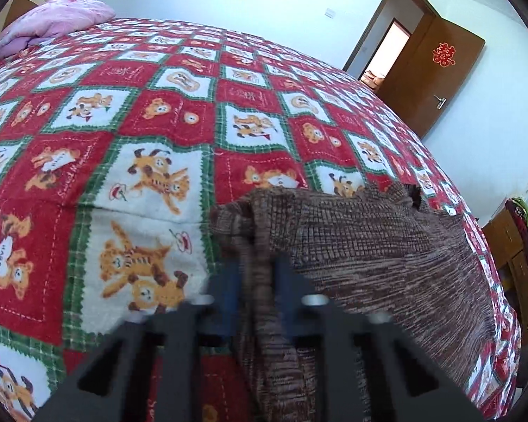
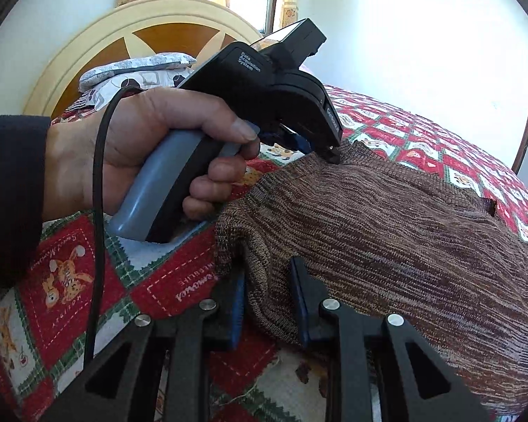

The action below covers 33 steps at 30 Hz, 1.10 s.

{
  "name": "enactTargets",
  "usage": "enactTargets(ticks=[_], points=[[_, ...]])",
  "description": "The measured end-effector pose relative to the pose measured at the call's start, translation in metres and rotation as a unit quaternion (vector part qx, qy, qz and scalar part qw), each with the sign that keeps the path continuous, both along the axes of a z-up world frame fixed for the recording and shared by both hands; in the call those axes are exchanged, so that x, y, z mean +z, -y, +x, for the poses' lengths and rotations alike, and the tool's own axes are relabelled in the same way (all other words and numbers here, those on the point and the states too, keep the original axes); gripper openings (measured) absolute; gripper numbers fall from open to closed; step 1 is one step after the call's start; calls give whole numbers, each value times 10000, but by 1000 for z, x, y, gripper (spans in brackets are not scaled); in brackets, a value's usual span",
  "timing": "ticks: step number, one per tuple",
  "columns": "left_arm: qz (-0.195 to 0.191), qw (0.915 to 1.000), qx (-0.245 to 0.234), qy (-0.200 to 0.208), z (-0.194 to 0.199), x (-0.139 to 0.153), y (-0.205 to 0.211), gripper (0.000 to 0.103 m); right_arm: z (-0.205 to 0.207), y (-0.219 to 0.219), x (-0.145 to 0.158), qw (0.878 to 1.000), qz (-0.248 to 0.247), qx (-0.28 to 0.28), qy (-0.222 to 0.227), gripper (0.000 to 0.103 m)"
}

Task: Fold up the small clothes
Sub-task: 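Grasp the side edge with both grippers and lift it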

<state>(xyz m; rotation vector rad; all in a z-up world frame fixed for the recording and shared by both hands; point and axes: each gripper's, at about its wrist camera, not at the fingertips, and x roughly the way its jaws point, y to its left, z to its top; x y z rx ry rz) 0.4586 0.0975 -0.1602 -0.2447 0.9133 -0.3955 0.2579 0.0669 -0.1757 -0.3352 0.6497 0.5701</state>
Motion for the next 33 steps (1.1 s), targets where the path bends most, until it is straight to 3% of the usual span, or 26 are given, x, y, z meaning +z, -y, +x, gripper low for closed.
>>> enactTargets(ticks=[6, 9, 12, 15, 20, 33], points=[[-39, 9998, 135, -162, 3, 1, -2, 12, 1, 4, 2, 9999, 120, -12, -44, 15], [-8, 9992, 262, -300, 3, 6, -1, 11, 5, 9, 7, 9993, 237, -35, -271, 11], [-33, 9991, 343, -256, -4, 17, 0, 11, 13, 25, 24, 9940, 736, -239, -770, 11], [-41, 9992, 317, -224, -9, 25, 2, 10, 8, 38, 42, 9931, 874, -273, -732, 10], [-525, 9976, 386, -236, -13, 41, 5, 10, 6, 61, 60, 9902, 1104, -351, -780, 10], [-1167, 9928, 77, 244, -24, 99, 66, 9, -2, 147, 111, 9761, 1877, -893, -629, 9]])
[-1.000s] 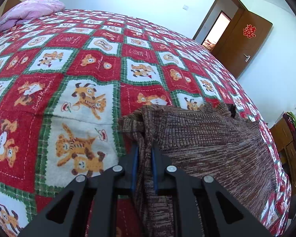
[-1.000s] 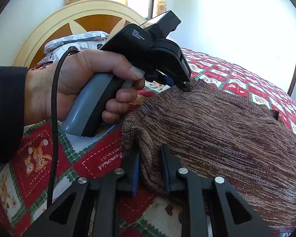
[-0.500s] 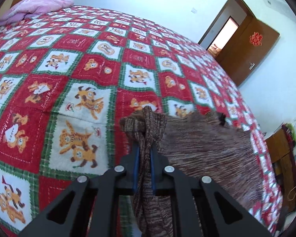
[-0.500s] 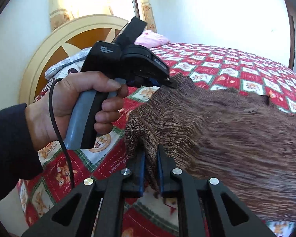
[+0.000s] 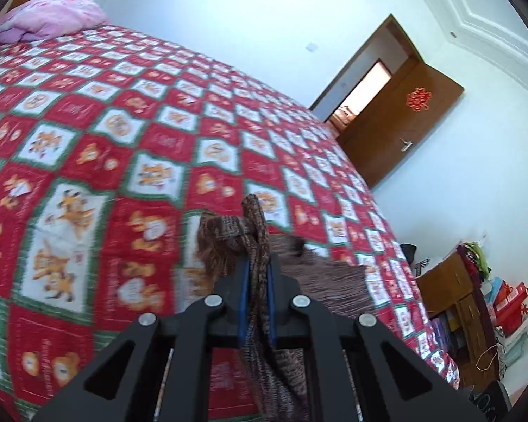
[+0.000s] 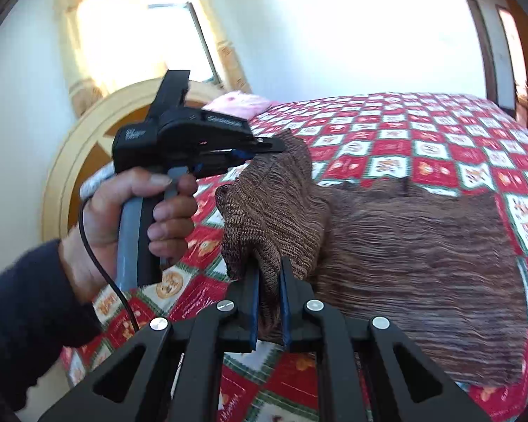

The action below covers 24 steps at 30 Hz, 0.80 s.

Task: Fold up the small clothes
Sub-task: 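Grasp the side edge with both grippers and lift it, then fold the lifted side over the rest of the sweater and lower it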

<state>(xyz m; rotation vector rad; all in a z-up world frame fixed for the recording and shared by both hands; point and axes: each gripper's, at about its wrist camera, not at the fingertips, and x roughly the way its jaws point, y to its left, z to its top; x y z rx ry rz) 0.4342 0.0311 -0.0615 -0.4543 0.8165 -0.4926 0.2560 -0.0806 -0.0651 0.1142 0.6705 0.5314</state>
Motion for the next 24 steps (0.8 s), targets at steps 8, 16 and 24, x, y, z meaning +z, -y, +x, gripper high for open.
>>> enactTargets(ticks=[8, 16, 24], points=[[-27, 9995, -280, 169, -1, 17, 57, 9, -8, 53, 8, 9988, 275, -387, -133, 9], [57, 9971, -721, 231, 3, 21, 121, 9, -17, 99, 3, 9962, 388, -697, -344, 9], [456, 9913, -1209, 233, 5, 9, 193, 9, -20, 151, -18, 9880, 611, -1157, -821, 8]])
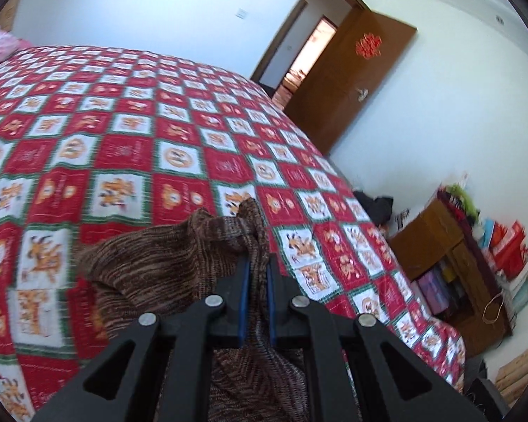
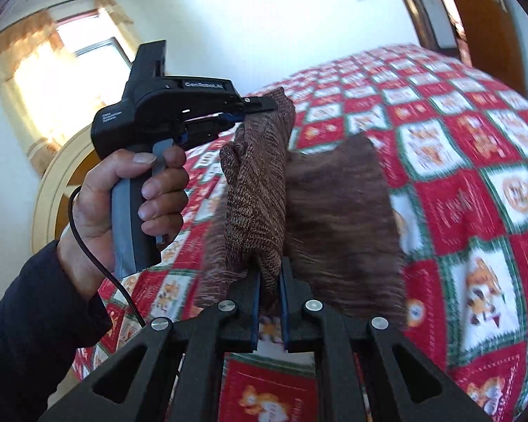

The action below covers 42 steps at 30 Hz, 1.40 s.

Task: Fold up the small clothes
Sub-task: 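Fold the lifted side over the rest of the sweater and lower it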

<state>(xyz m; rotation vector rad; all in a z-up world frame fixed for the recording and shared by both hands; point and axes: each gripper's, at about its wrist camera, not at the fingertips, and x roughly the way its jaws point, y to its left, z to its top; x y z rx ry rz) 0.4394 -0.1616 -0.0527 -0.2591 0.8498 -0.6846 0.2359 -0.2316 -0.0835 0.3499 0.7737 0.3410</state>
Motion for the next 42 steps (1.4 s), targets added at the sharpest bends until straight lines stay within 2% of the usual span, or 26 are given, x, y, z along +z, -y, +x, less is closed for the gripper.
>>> enactTargets(ticks=[5, 7, 10, 12, 13, 14, 15, 17, 19, 21, 22, 25, 28, 29, 32, 34, 36, 37, 38, 40, 42], points=[[381, 9991, -161, -39, 1, -20, 38, 9, 6, 28, -27, 9976, 274, -284, -563, 8], [684, 9975, -183, -3, 1, -31, 53, 9, 6, 37, -38, 9957, 380, -404, -742, 8], [1067, 9943, -80, 13, -3, -41, 66, 17, 9, 47, -50, 9927, 554, -458, -972, 8], [1083, 9939, -81, 183, -12, -37, 67, 29, 10, 52, -55, 9905, 674, -448, -1110, 8], [1158, 9925, -56, 385, -20, -32, 65, 34, 11, 54, -57, 9900, 715, -458, -1125, 8], [1226, 9904, -41, 632, -30, -26, 61, 45, 11, 55, -59, 9896, 749, -478, -1136, 8], [1243, 9888, -48, 826, -40, -21, 55, 52, 11, 58, -60, 9889, 819, -520, -1122, 9], [1326, 9849, -5, 1111, -55, -17, 43, 60, 9, 64, -59, 9872, 954, -625, -1110, 11], [1646, 9769, 76, 1364, -75, -21, 30, 60, 6, 67, -54, 9885, 863, -755, -983, 14], [1874, 9714, 106, 1455, -94, -36, 13, 61, -3, 70, -41, 9900, 293, -1205, -669, 40], [2044, 9680, 180, 1445, -98, -44, 9, 61, -7, 69, -33, 9889, 92, -1406, -474, 43], [2355, 9622, 246, 1347, -111, -72, -8, 61, -6, 63, -11, 9866, -264, -1607, -107, 43], [2008, 9722, 322, 1158, -115, -84, -25, 63, 14, 43, 5, 9917, -474, -1192, 8, 43], [1921, 9745, 370, 1098, -114, -83, -28, 67, 27, 32, 10, 9937, -502, -1002, -1, 43], [1706, 9796, 491, 942, -109, -86, -35, 75, 61, 2, 13, 9954, -771, -570, -24, 43], [1374, 9860, 531, 789, -106, -88, -44, 78, 88, -15, 5, 9954, -899, -296, -157, 43], [1093, 9890, 741, 670, -106, -89, -56, 88, 114, -21, -8, 9912, -1180, -418, -429, 43], [989, 9897, 787, 668, -108, -90, -59, 88, 123, -27, -10, 9850, -1586, -556, -398, 43], [897, 9904, 820, 665, -109, -91, -62, 89, 129, -38, -8, 9802, -1903, -472, -281, 43], [844, 9908, 831, 655, -109, -92, -61, 90, 138, -63, 1, 9761, -2169, -56, -91, 43], [993, 9902, 736, 650, -108, -95, -53, 90, 146, -88, 11, 9725, -2311, 294, 71, 43]])
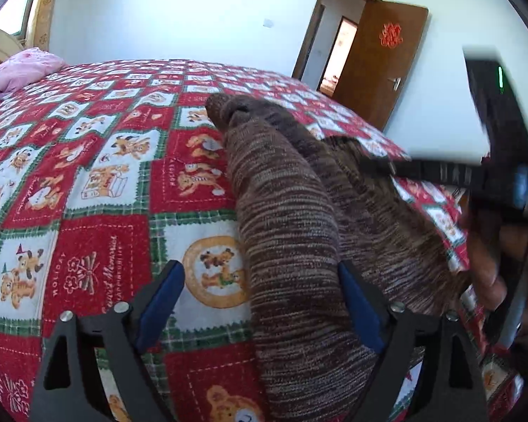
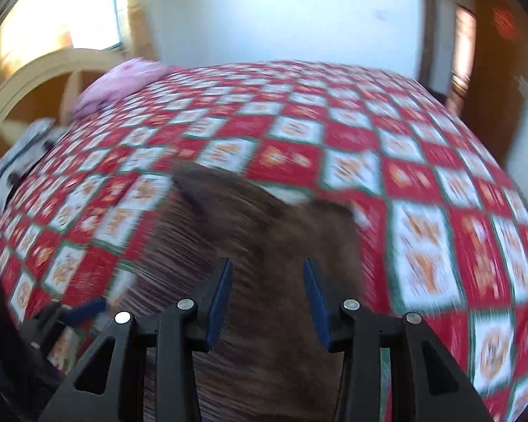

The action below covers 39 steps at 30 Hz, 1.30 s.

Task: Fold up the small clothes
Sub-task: 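Fold the lifted side over the rest of the sweater and lower it, then press the fold with the right gripper, then open it and withdraw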

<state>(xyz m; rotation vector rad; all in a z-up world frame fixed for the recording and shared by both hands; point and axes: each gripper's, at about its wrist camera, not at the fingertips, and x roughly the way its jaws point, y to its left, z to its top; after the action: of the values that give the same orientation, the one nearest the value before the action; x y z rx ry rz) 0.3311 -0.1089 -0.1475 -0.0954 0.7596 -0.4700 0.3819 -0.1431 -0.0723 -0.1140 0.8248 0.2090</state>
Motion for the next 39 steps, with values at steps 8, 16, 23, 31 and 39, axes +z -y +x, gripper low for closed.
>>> enactTargets(ticks=[8, 16, 23, 31, 39], points=[[117, 9997, -221, -63, 2, -5, 9, 90, 80, -99, 7, 9924, -794, 892, -283, 43], [-12, 9996, -266, -72, -2, -8, 4, 91, 137, -143, -19, 9762, -1790, 934, -793, 5], [-74, 9993, -361, -95, -2, -8, 6, 95, 152, -137, -24, 9855, -1267, 805, -790, 15], [-468, 9987, -199, -79, 0, -6, -12, 95, 87, -36, 22, 9988, -162, 451, -88, 45], [189, 9976, 642, -164, -10, -7, -8, 102, 15, 5, -46, 9922, -818, 484, -813, 45]])
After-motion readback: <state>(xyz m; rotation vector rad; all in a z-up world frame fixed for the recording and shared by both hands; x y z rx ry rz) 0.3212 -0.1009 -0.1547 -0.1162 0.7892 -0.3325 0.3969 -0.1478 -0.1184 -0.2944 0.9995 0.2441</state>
